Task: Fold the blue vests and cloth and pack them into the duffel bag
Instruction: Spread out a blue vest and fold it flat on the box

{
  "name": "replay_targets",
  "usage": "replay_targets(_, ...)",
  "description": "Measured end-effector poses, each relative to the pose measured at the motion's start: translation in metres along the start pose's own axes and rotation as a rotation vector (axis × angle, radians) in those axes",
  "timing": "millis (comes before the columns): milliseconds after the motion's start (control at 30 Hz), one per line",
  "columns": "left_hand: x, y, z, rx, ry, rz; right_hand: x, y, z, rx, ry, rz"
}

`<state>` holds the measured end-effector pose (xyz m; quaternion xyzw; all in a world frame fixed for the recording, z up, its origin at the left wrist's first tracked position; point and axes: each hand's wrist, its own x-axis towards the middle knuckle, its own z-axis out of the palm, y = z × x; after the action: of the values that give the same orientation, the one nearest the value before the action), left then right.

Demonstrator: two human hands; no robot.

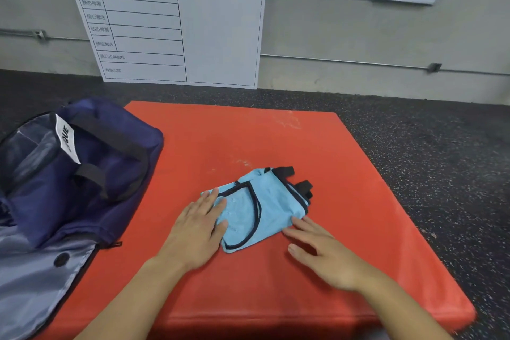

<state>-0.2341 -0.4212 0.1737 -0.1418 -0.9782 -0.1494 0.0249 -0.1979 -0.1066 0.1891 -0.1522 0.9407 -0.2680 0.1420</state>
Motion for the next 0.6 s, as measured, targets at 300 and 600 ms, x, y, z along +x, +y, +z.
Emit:
replay_targets(300, 0.003, -0.007, -0.002, -0.021, -0.035, -0.097, 0.040, 0.004, 0.000, -0.302, 0.142, 0.092)
replay_targets(600, 0.000, -0.012, -0.013, 0.007, -0.021, -0.112, 0.026, -0.012, 0.010, -0.281, 0.105, -0.299)
